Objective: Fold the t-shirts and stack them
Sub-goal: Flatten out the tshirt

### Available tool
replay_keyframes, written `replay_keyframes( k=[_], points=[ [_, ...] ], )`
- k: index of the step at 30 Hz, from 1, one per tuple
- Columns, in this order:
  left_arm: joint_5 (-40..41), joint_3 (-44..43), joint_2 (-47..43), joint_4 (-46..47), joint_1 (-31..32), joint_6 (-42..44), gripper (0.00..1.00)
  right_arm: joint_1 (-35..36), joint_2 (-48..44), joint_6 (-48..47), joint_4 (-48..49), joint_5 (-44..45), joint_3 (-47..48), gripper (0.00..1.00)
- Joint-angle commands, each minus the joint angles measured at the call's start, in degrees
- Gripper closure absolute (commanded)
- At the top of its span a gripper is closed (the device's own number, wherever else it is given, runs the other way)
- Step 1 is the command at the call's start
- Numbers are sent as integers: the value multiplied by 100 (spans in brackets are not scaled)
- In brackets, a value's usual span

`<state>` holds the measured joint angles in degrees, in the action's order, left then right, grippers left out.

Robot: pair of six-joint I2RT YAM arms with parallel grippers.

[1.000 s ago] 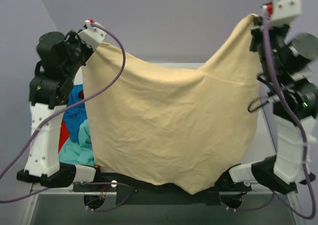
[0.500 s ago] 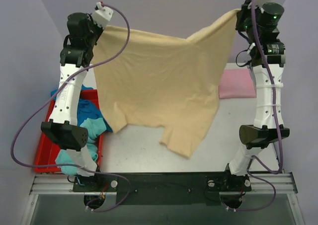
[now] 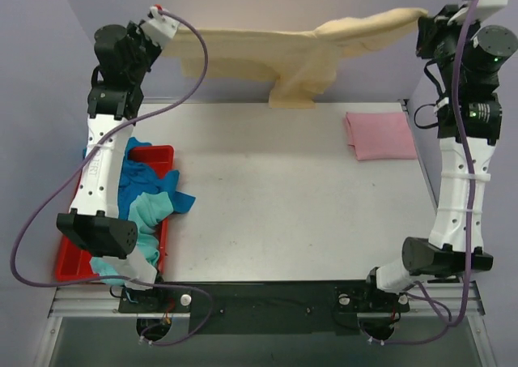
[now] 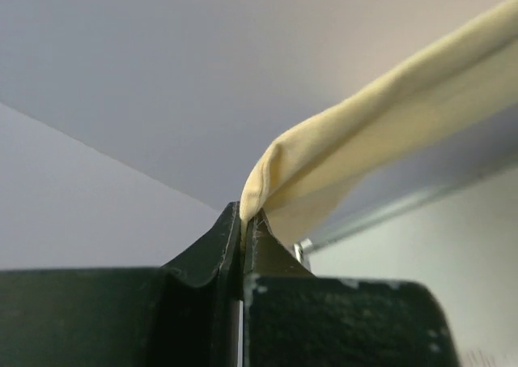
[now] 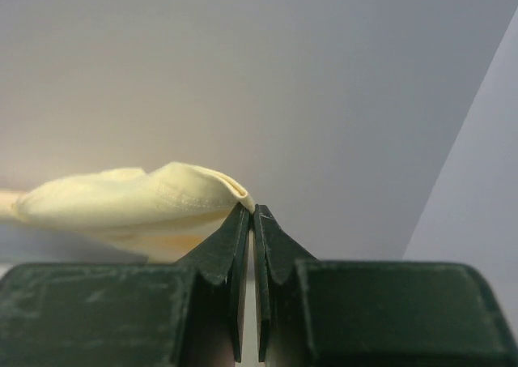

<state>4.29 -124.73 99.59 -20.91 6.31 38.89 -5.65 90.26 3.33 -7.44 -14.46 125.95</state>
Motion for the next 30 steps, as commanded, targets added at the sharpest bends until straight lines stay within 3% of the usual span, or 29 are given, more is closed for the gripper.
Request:
replay_keyframes(
  k=[1,9,11,16,19,22,26,30],
  points=[
    [-701,2104,-1045,245,-59,548,100,-68,-1236,-798,103,-584,-1781,100],
    [-1351,6103,-3111,-247,-24,1305,100,264,-4638,-405,-539,-480,-6515,100],
    [-1475,6834,-3515,-448,-24,1340,100,423,-5105,157,-836,-268,-7073,100],
    [-1572,8006,-4166,-1020,-15,1419,100,530,-5702,1072,-2811,-637,-7760,100],
    [-1625,8411,-4369,-1528,-24,1481,100,679,-6212,1432,-3394,-654,-8313,100],
    [-1677,8465,-4396,-2030,-33,1560,100,942,-6337,1740,-3536,-479,-8131,100],
    [-1512,8342,-4396,-2445,-59,1499,100,943,-5661,1302,-3958,-392,-7586,100],
    [-1195,8114,-4264,-2024,-68,1112,100,899,-5160,1337,-2967,-383,-8050,100]
  ],
)
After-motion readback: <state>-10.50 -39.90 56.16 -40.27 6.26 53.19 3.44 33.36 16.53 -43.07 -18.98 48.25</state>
